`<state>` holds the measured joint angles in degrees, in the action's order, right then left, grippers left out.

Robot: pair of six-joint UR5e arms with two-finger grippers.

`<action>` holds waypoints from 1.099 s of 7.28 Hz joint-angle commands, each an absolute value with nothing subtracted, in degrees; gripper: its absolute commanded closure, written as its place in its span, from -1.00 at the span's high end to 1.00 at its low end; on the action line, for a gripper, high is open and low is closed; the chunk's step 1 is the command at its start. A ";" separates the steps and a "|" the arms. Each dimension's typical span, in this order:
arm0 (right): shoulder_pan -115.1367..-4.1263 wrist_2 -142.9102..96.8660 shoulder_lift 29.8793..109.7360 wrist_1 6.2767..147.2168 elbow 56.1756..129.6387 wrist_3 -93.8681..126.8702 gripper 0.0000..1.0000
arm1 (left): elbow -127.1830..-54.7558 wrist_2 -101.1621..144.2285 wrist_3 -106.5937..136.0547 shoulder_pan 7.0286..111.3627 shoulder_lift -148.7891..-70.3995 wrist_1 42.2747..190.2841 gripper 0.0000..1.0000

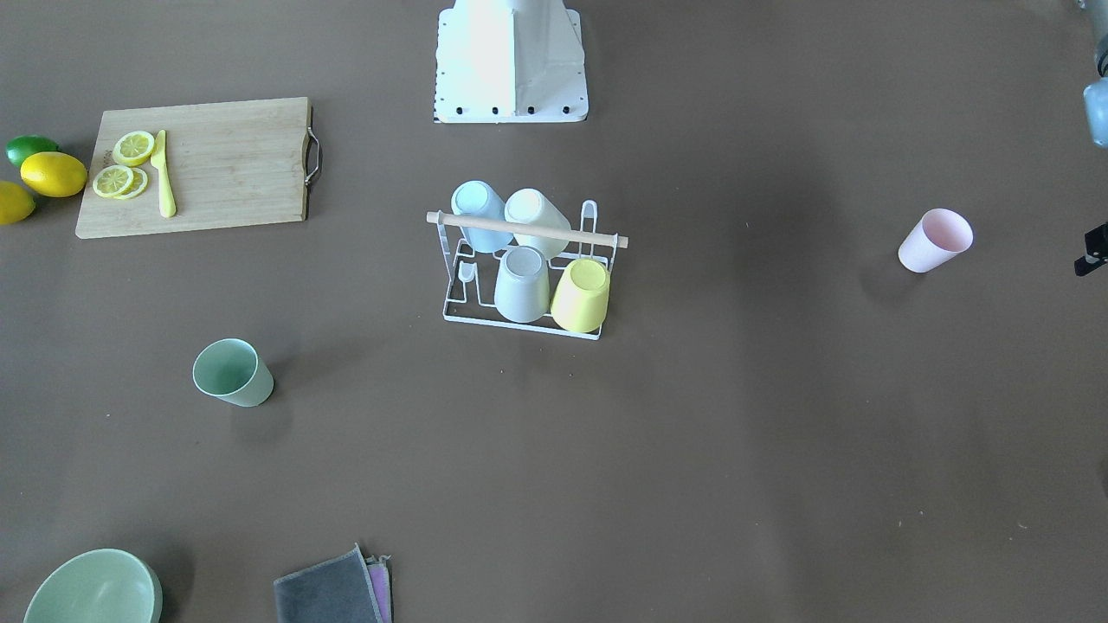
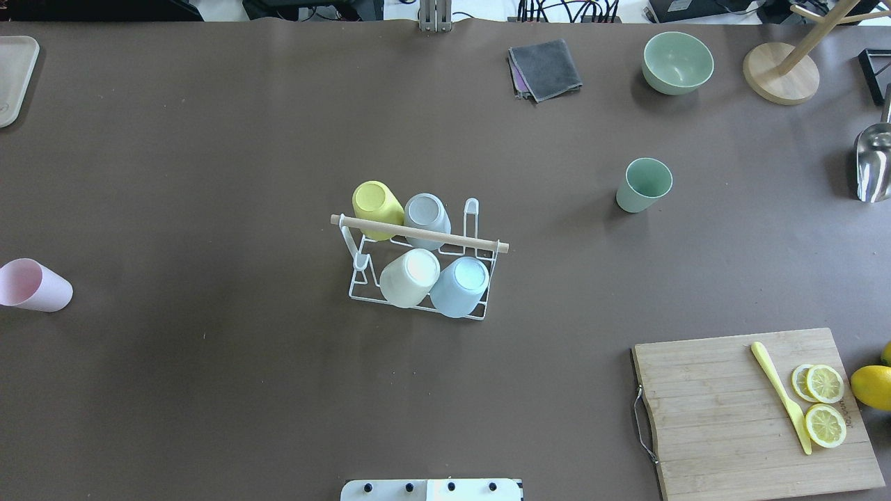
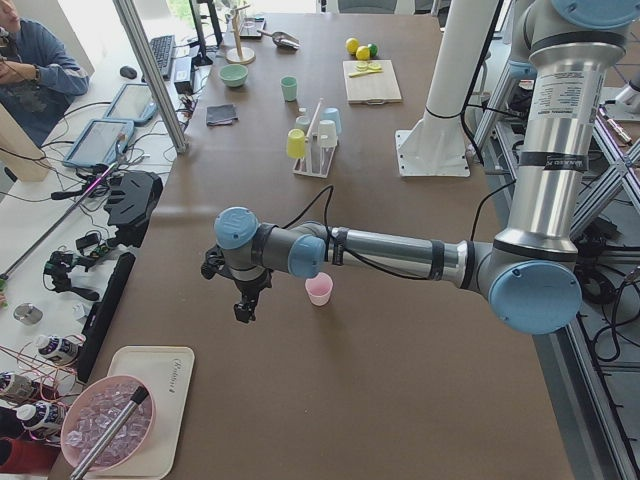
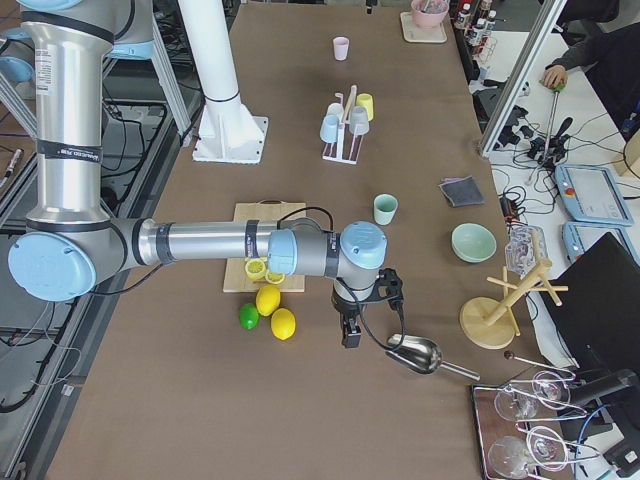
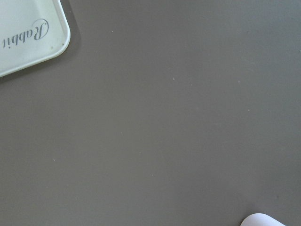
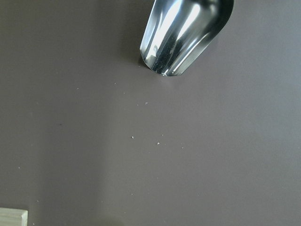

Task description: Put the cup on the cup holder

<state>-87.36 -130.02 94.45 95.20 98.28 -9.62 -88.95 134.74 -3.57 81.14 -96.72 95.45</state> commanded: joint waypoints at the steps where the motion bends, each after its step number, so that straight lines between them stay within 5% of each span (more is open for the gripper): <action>1: -87.36 -129.99 94.66 95.19 98.26 -9.76 1.00 | -87.10 134.74 3.37 80.95 -100.27 95.45 0.99; 8: -77.83 -129.91 88.60 95.27 105.80 5.32 1.00 | -87.28 134.74 4.92 80.60 -100.55 95.45 0.99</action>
<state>-82.37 -130.18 89.15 95.31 103.19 0.76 -87.32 134.74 4.97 80.60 -100.64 95.45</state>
